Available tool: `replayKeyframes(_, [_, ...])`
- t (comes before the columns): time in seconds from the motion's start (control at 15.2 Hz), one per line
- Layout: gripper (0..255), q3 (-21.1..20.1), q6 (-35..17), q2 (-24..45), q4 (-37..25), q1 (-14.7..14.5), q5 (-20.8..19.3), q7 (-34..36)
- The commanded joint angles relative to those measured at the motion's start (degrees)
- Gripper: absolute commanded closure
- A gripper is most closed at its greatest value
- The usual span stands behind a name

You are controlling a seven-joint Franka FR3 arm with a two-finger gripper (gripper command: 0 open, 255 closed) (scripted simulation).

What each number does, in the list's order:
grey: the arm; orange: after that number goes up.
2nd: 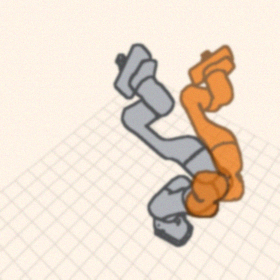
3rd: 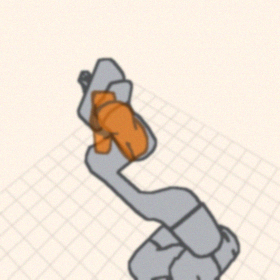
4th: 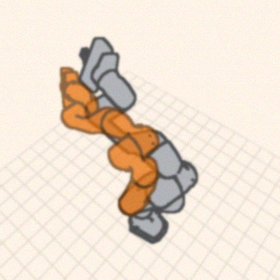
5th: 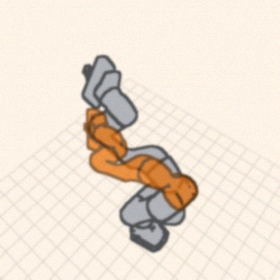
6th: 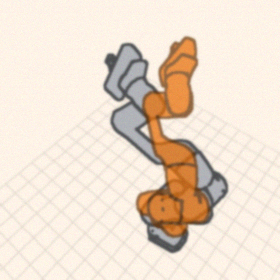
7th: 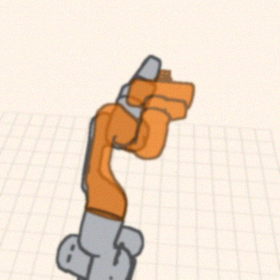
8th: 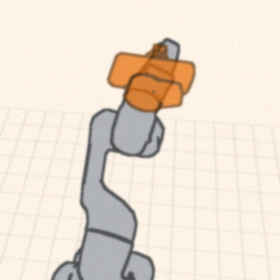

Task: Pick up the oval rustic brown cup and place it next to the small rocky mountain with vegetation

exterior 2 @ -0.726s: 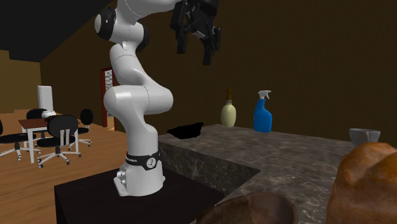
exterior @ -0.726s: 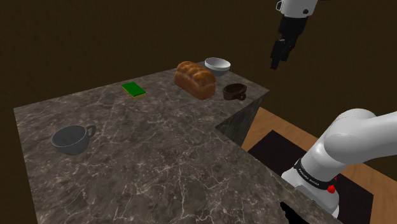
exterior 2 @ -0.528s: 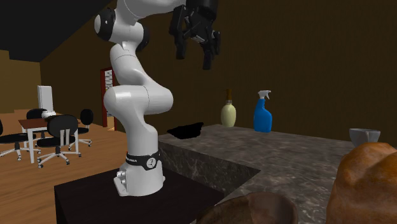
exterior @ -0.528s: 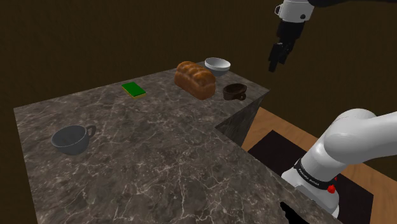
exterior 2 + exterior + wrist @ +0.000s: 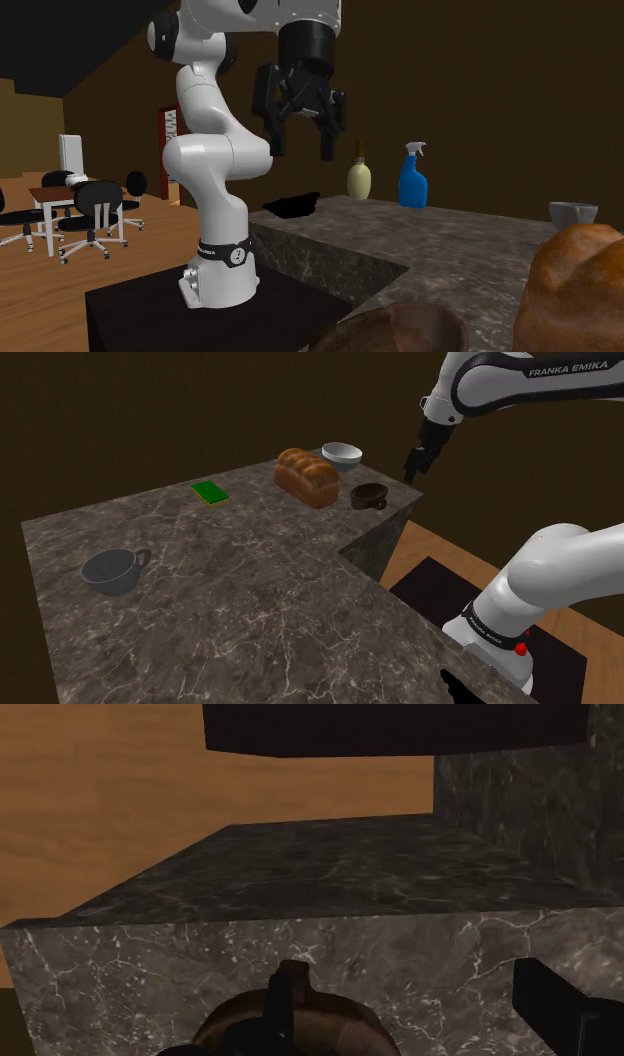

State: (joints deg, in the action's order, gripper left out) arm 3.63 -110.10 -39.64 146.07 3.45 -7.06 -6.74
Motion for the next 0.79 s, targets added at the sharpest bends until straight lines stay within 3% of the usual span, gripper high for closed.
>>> replayKeyframes(0.0, [0, 1.75, -5.63, 1.83, 2.02, 0.49, -0.12, -0.93])
replayKeyframes(0.4, [0, 7.06, -22.71, 11.11, 5.57, 0.96, 1.00, -4.40])
replayKeyframes(0.73, [0, 12.33, -36.57, 21.95, 5.38, -0.97, 5.83, -9.94])
